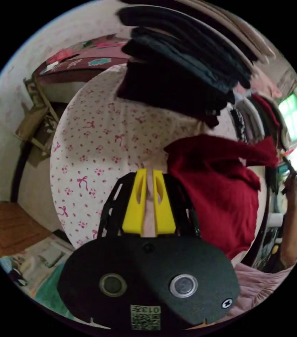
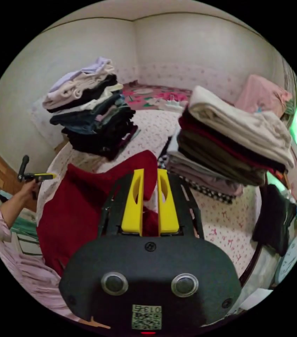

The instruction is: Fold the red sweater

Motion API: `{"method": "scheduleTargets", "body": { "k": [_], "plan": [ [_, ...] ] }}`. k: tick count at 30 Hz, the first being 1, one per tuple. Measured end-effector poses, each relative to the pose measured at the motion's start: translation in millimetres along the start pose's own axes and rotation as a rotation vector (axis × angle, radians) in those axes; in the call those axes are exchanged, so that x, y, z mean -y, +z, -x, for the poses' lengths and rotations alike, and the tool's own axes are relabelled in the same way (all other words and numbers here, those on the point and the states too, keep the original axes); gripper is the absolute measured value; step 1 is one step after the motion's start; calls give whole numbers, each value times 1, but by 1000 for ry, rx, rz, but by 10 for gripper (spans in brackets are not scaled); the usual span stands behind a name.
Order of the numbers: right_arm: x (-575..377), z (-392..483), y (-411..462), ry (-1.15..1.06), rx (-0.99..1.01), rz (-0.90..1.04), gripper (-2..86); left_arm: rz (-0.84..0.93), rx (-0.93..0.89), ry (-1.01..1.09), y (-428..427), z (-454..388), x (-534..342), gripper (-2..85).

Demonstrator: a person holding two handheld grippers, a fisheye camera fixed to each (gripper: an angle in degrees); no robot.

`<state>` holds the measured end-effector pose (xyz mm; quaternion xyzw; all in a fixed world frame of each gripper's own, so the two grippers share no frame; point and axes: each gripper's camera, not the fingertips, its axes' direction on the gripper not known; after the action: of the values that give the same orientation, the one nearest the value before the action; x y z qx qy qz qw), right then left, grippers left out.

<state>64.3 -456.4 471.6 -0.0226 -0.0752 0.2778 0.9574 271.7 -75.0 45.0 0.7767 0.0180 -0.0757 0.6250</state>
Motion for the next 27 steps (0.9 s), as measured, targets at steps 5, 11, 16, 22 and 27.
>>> {"method": "scheduleTargets", "body": {
  "k": [5,11,16,22,27],
  "plan": [
    [-81,-67,5,128,-41,99,103,-52,-30,101,-11,-1,-9,90],
    [-144,-74,27,-38,17,235,119,16,105,474,15,-82,18,160],
    [-134,-52,87,-160,-94,451,35,184,234,677,70,-136,34,88],
    [-81,-77,25,-55,-213,137,29,14,226,634,31,-139,37,47],
    [-62,-116,64,95,-198,227,52,65,136,409,55,-99,52,67]
  ]
}}
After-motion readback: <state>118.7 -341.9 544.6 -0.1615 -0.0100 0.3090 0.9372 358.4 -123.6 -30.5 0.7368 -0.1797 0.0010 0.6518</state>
